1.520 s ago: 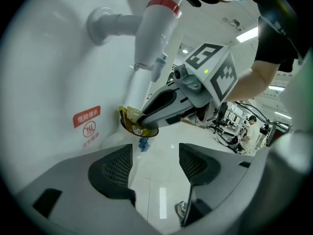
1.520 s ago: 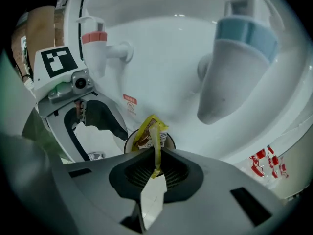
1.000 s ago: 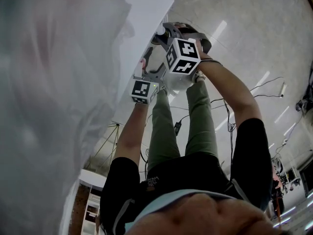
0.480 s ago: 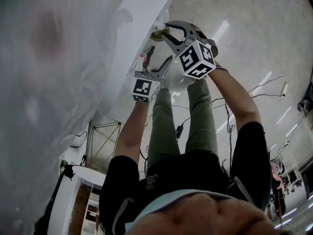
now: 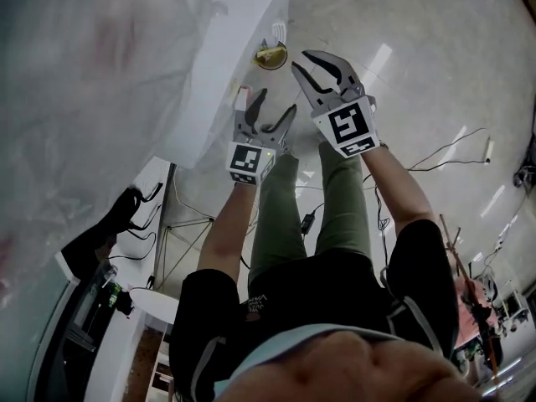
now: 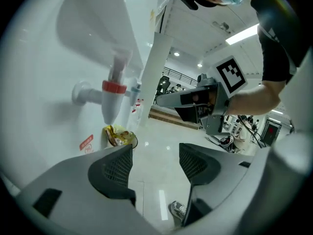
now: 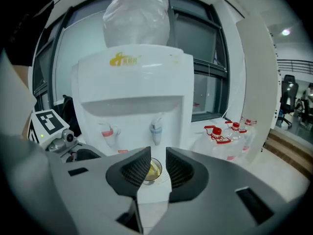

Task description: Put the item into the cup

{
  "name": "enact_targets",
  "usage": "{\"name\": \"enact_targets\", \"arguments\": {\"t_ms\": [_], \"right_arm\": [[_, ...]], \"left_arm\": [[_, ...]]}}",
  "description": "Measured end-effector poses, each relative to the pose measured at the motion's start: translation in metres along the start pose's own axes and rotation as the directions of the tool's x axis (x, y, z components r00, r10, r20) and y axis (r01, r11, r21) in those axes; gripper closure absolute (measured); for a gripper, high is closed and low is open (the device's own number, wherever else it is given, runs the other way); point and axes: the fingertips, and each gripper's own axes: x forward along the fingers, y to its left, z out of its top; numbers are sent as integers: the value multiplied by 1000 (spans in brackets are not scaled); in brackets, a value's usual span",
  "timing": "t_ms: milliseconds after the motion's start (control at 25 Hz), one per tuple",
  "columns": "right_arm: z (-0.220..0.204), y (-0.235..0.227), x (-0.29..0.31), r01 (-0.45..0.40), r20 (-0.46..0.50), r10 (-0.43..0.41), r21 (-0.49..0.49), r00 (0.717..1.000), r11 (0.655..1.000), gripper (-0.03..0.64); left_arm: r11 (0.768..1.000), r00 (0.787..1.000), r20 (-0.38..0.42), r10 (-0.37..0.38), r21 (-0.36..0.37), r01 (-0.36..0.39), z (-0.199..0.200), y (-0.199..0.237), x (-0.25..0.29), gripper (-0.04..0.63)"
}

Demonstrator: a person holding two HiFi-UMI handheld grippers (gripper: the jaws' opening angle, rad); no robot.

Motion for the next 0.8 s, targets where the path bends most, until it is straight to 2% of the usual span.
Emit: {"name": "enact_targets", "arguments": {"t_ms": [400,520,640,800], "right_arm": [[40,9,-82,106,70,-119,169,990,980,524],[54,11,-108,135,88,-157,218,984,967,537],[69,15,-135,161,105,-192,254,976,954,546],[86,25,-163,167,129,-210,283,969,944,552]], "left_arm": [[998,998,27,-56,38,55,45,-53,-45,313],[996,997,38,-74,56,72,64,-71,-63,353],[992,994,58,-94,93,88,89,-90,-82,420],[987,992,90,-86,145,73,123,-107,-106,494]]}}
